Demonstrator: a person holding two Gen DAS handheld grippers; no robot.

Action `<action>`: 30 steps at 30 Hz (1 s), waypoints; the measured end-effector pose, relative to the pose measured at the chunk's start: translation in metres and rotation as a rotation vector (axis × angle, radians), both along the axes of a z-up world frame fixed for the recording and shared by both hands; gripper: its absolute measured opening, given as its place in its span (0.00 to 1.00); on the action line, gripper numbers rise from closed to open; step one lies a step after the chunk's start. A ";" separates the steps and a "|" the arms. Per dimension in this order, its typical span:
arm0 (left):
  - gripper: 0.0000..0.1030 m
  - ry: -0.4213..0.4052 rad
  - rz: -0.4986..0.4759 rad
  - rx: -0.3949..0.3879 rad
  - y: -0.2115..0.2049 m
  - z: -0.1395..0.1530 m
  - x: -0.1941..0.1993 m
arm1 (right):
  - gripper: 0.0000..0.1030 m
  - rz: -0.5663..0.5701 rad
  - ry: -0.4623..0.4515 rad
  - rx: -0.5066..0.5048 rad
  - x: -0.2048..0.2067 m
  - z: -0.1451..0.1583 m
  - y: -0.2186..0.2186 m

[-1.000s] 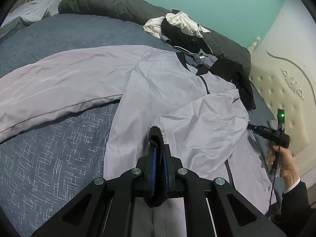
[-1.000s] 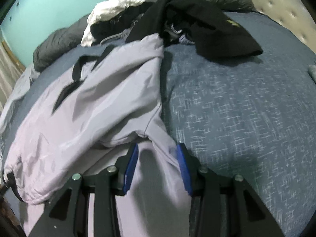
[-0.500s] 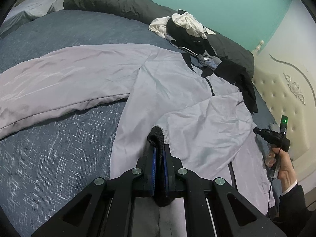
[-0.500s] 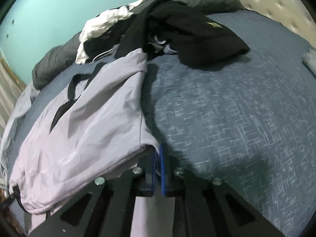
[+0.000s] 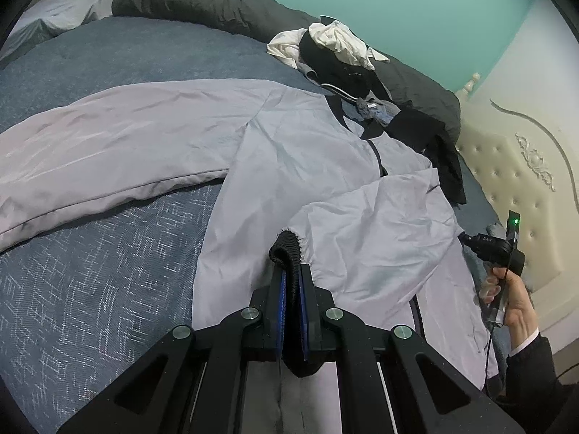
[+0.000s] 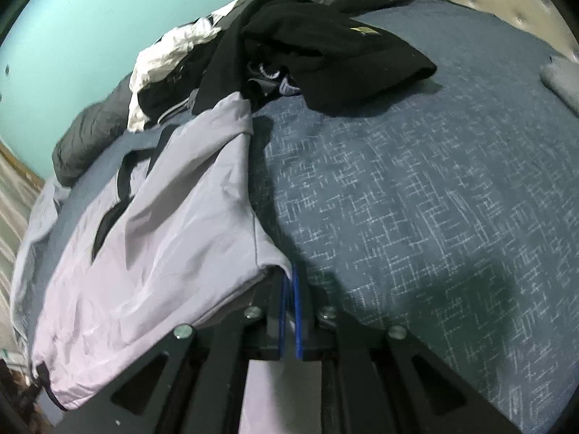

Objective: Fold clothes

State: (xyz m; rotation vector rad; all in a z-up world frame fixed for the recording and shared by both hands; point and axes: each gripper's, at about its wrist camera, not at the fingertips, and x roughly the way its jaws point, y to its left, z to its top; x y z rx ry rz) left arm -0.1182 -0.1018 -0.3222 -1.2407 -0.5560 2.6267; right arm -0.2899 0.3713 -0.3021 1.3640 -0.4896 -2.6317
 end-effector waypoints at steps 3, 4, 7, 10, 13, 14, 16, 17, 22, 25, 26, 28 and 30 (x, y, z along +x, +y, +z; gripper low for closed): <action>0.08 0.011 0.011 -0.003 -0.002 0.006 0.002 | 0.03 -0.008 -0.024 -0.040 -0.002 -0.006 0.003; 0.08 0.016 0.018 -0.008 -0.003 0.009 0.003 | 0.03 -0.011 -0.029 -0.050 -0.002 -0.007 0.004; 0.09 0.023 0.039 -0.013 -0.008 0.012 0.004 | 0.03 -0.014 -0.038 -0.060 -0.002 -0.010 0.004; 0.09 0.016 0.059 -0.006 -0.014 0.010 0.004 | 0.03 -0.015 -0.041 -0.056 -0.002 -0.011 0.003; 0.11 -0.003 0.059 -0.002 -0.016 0.004 0.000 | 0.03 -0.017 -0.040 -0.060 -0.002 -0.011 0.003; 0.12 -0.010 0.055 -0.005 -0.015 0.001 -0.002 | 0.03 -0.018 -0.039 -0.060 -0.002 -0.011 0.003; 0.12 -0.025 0.055 -0.010 -0.014 -0.005 -0.007 | 0.03 -0.018 -0.041 -0.056 -0.002 -0.011 0.002; 0.12 -0.031 0.056 -0.007 -0.014 -0.007 -0.009 | 0.03 -0.017 -0.042 -0.055 -0.002 -0.012 0.001; 0.15 -0.054 0.078 -0.011 -0.018 -0.014 -0.012 | 0.03 -0.018 -0.044 -0.062 -0.003 -0.012 0.002; 0.34 -0.047 0.102 -0.031 -0.022 -0.011 -0.009 | 0.03 -0.019 -0.045 -0.063 -0.004 -0.012 0.002; 0.37 -0.047 0.105 -0.031 -0.023 -0.011 -0.009 | 0.03 -0.019 -0.044 -0.062 -0.004 -0.012 0.001; 0.39 -0.058 0.097 -0.022 -0.024 -0.013 -0.011 | 0.03 -0.019 -0.044 -0.062 -0.003 -0.012 0.001; 0.38 -0.066 0.083 -0.033 -0.021 -0.017 -0.013 | 0.03 -0.018 -0.045 -0.063 -0.003 -0.012 0.001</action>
